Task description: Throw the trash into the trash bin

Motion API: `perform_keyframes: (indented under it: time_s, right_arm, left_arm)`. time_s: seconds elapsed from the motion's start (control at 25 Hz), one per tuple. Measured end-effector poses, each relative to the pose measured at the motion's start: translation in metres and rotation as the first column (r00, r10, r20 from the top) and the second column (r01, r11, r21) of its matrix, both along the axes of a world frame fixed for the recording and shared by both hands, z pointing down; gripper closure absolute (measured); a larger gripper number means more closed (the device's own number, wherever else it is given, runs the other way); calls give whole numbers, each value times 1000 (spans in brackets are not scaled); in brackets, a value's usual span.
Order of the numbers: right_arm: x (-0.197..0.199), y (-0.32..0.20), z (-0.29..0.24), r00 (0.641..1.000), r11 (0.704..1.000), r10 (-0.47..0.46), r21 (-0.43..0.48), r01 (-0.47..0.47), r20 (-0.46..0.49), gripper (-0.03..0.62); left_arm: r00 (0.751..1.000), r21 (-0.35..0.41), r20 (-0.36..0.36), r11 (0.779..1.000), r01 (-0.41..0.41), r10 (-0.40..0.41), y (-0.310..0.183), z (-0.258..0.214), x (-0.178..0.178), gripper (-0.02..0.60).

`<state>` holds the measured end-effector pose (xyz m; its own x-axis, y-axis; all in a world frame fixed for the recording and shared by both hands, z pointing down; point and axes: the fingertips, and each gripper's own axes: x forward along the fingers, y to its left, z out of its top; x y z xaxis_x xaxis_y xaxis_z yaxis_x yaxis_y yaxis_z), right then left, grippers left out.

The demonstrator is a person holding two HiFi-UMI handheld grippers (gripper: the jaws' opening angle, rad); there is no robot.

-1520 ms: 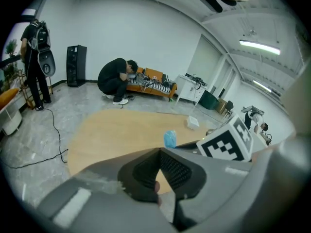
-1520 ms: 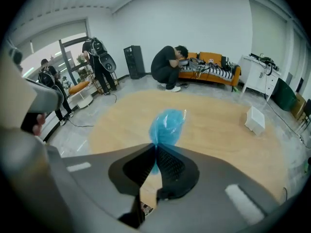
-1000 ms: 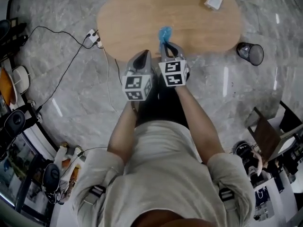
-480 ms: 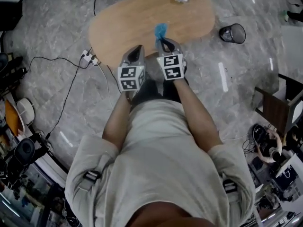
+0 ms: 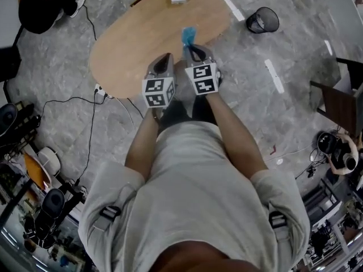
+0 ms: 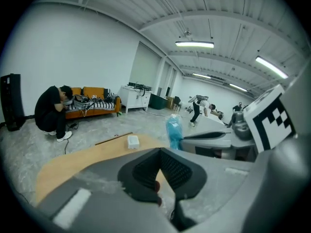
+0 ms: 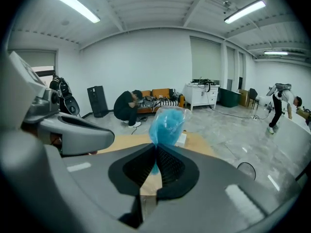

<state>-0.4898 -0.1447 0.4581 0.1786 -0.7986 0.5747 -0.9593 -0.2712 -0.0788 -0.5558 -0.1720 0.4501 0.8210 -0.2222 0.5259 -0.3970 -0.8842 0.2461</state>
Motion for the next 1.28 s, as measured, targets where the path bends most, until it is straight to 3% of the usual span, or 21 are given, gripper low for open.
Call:
perform_keyframes:
  time_s: [0.52,0.88,1.28]
  right_arm:
    - [182,91,7,976,976,214,23,-215,40,576]
    - [257,154,2,950,949,310,43,-312,49,576]
    - [340,191,12,908,908,417,14,-418,33,576]
  left_arm:
    - [981,-3,35,981,-191,191,86,12,180,562]
    - [962,12,19,962,-274,273,141,4,262,563]
    - [930,-19,14,930,-368,368,163,19,349,562]
